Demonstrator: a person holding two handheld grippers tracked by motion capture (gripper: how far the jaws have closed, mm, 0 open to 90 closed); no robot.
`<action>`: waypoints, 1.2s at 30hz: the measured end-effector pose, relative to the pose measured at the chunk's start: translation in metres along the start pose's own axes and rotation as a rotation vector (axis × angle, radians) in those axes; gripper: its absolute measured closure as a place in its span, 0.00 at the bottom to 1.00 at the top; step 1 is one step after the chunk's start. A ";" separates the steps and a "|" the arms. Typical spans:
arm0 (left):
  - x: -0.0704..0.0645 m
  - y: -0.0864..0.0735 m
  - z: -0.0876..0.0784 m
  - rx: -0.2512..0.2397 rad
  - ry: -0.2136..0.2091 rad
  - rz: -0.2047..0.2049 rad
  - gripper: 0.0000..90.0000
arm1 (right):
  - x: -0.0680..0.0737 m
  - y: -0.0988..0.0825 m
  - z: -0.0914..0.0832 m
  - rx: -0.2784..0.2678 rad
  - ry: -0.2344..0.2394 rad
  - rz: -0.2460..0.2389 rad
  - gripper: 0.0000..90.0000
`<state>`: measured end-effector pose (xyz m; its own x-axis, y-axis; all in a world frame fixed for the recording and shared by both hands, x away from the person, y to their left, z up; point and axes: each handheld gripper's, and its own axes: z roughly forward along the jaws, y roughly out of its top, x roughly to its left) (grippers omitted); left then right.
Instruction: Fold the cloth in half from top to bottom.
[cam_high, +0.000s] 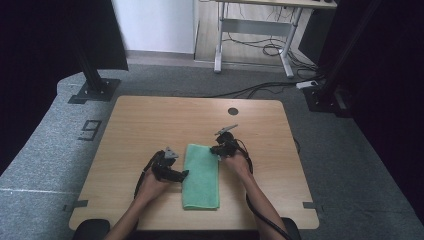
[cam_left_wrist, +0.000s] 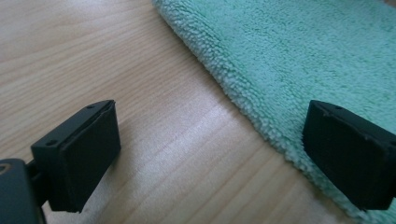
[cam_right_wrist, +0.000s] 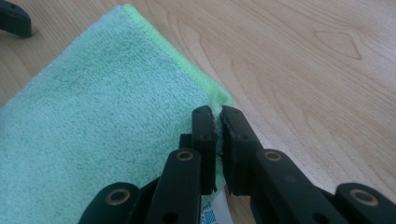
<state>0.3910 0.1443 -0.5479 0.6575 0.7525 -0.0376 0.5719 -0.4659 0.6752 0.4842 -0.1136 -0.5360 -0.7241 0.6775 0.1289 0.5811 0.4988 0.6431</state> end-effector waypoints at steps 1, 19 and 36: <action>0.000 0.000 -0.001 0.004 -0.011 -0.001 0.06 | 0.000 0.000 0.000 0.000 0.000 0.002 0.93; -0.007 -0.006 -0.004 0.001 0.000 0.023 0.06 | 0.006 0.003 0.000 0.018 -0.044 -0.020 0.93; -0.007 -0.006 -0.004 0.002 0.006 0.021 0.05 | 0.019 0.013 -0.047 -0.081 0.017 -0.064 0.94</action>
<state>0.3806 0.1435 -0.5489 0.6663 0.7455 -0.0190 0.5589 -0.4823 0.6746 0.4601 -0.1198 -0.4899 -0.7650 0.6365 0.0980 0.5022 0.4943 0.7095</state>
